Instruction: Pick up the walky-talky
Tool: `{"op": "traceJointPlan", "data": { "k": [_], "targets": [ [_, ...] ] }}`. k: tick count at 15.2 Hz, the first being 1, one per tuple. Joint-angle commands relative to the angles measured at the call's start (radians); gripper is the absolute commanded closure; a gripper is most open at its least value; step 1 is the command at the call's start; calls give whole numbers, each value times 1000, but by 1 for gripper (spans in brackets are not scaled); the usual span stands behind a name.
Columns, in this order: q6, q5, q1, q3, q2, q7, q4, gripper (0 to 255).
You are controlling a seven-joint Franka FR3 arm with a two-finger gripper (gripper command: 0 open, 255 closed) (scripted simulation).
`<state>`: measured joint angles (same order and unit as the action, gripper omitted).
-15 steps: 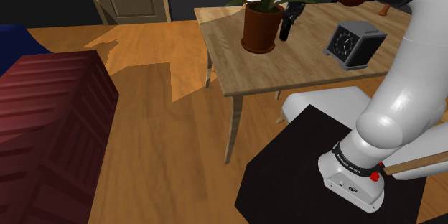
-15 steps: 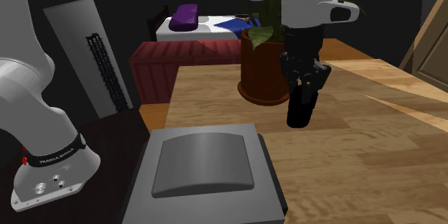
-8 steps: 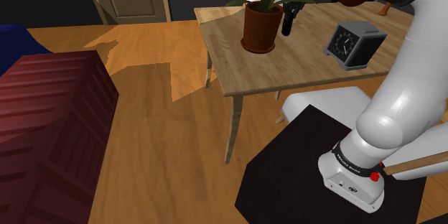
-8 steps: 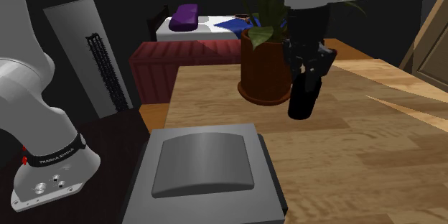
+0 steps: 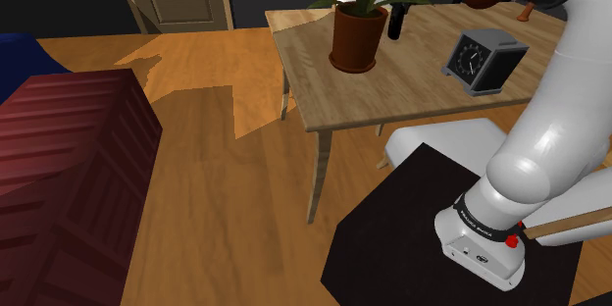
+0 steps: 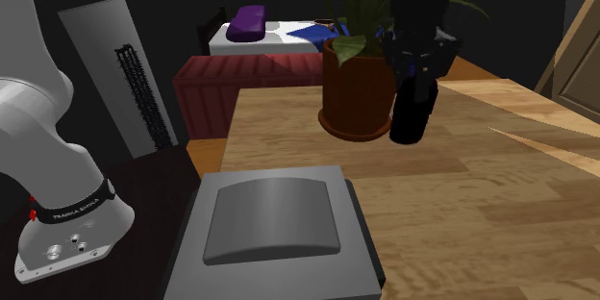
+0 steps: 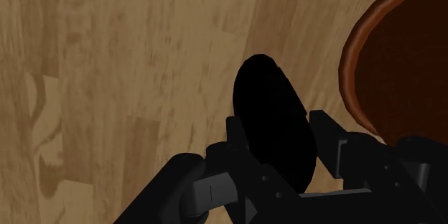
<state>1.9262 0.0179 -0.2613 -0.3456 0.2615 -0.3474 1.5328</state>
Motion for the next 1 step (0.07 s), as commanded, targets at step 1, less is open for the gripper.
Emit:
{"op": "traceJointPlan", "data": {
  "k": [1],
  "targets": [
    [-9, 0, 0, 0, 0, 0, -9, 255]
  ]
}}
